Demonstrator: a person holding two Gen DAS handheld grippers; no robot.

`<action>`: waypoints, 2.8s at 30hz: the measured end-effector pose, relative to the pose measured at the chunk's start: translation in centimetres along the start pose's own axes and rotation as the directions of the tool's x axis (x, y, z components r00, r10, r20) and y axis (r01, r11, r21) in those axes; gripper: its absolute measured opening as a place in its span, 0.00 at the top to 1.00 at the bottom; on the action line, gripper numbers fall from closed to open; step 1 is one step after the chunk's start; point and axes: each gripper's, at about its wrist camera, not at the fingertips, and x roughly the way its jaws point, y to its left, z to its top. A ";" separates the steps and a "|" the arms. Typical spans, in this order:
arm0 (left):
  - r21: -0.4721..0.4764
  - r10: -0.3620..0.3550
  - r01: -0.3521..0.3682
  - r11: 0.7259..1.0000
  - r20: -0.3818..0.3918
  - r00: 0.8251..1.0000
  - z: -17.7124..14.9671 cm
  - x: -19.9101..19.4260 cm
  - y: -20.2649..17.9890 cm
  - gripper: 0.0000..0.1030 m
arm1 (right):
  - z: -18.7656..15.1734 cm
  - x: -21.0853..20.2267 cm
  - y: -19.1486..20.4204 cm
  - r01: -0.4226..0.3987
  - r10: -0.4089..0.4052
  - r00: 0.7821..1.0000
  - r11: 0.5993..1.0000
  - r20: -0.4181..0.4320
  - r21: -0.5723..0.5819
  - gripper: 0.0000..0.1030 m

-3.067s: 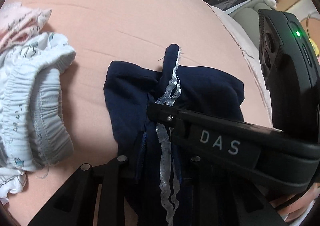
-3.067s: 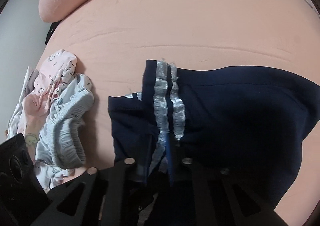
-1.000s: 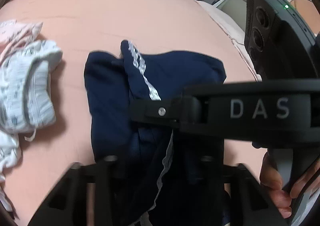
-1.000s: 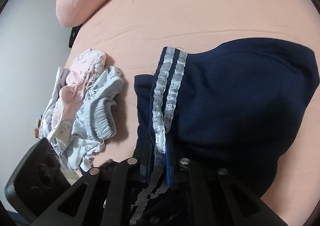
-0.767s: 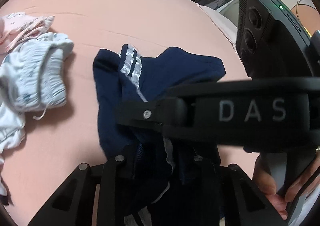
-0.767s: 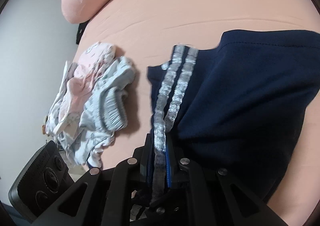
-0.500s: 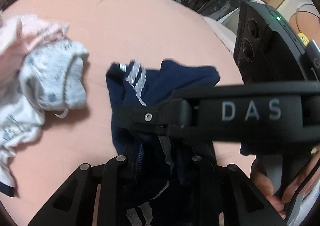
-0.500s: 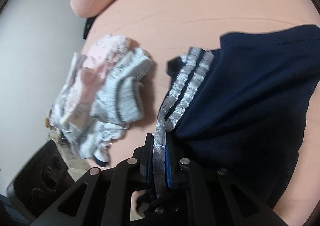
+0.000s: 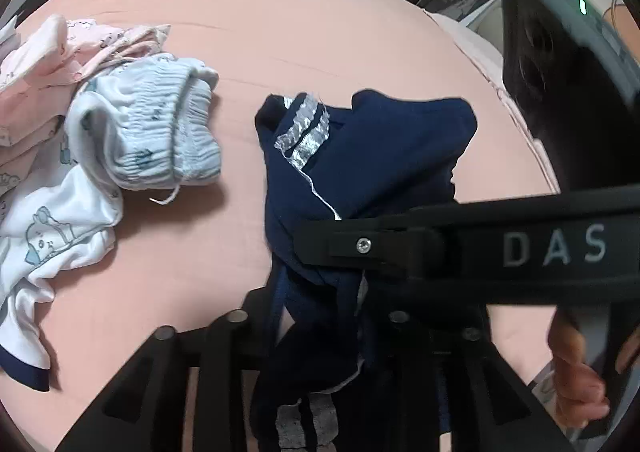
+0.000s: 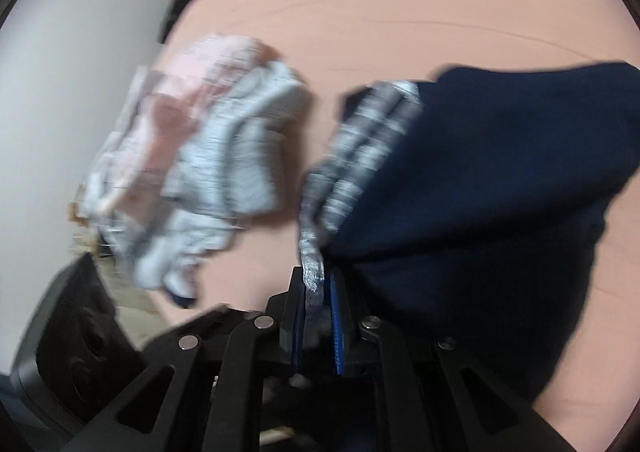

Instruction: Fold clothes

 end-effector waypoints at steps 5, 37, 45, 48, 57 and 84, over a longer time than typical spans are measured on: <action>-0.005 -0.024 0.024 1.000 0.053 0.998 2.0 -1.8 0.5 0.21 | 0.2 -3.1 -1.4 -0.128 0.124 0.990 0.990 0.073 0.057 0.37; 0.170 0.121 -0.130 0.977 0.064 0.991 8.6 1.5 -2.1 0.26 | -2.2 -6.8 -10.5 0.051 -0.088 0.962 0.988 0.259 0.147 0.33; 0.099 0.113 -0.111 0.989 -0.021 0.993 7.9 3.9 -1.5 0.64 | -0.8 -5.8 -9.6 0.123 -0.162 0.940 0.982 0.302 0.144 0.42; 0.111 0.115 -0.113 0.987 -0.009 0.993 7.6 4.0 -1.9 0.69 | -0.2 -5.3 -9.2 0.142 -0.176 0.938 0.981 0.300 0.131 0.55; 0.211 0.207 -0.209 0.955 0.032 0.978 6.4 5.8 -4.8 0.89 | -0.5 -5.3 -9.2 0.249 -0.281 0.909 0.958 0.306 0.142 0.81; 0.050 0.095 -0.103 0.993 0.150 0.984 6.2 -2.1 -4.8 0.42 | -2.5 -8.3 -8.7 0.181 -0.216 0.923 0.974 0.319 0.134 0.55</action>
